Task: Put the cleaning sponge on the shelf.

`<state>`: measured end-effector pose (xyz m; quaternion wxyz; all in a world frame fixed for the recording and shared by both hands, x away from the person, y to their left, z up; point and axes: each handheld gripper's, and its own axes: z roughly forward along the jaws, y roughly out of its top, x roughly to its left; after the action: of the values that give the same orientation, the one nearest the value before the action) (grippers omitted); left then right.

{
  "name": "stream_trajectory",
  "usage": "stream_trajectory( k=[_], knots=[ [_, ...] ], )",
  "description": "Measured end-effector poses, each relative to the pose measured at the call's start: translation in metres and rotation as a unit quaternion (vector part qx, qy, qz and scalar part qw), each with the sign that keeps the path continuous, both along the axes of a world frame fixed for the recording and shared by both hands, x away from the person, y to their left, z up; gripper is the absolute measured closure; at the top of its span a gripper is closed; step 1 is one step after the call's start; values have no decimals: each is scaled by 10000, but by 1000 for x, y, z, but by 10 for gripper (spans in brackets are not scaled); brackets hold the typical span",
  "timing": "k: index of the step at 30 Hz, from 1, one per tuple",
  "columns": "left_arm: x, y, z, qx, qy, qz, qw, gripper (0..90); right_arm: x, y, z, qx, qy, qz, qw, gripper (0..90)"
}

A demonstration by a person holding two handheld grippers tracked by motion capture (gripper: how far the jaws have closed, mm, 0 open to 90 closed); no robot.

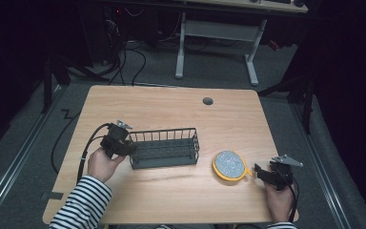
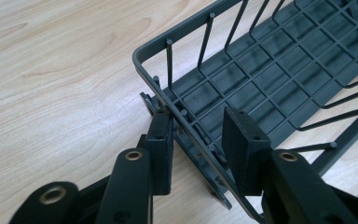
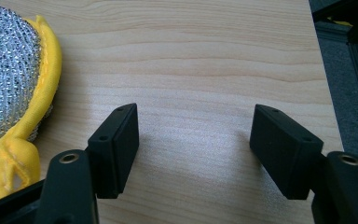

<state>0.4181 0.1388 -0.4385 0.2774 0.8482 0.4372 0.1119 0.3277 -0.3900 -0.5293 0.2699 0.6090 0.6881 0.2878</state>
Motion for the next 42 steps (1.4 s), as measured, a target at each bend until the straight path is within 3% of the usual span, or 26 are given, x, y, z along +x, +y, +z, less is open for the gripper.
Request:
stream_trajectory(
  k=[6,11,34,37,42],
  knots=[
    [-9,3,-1,-145,12,-122,9998,657,0,0,0,3,0,-3,10000,330],
    [-15,1,-2,-99,-109,-241,9996,671,0,0,0,3,-1,-3,10000,330],
    [-11,-10,-8,-192,-79,-405,9990,718,0,0,0,1,-2,-4,10000,331],
    [-10,-12,-9,-230,-37,-398,9989,681,0,0,0,2,0,-5,10000,331],
    [-11,-9,-4,-478,-60,-285,9984,512,0,0,0,3,0,-1,10000,331]
  ],
)
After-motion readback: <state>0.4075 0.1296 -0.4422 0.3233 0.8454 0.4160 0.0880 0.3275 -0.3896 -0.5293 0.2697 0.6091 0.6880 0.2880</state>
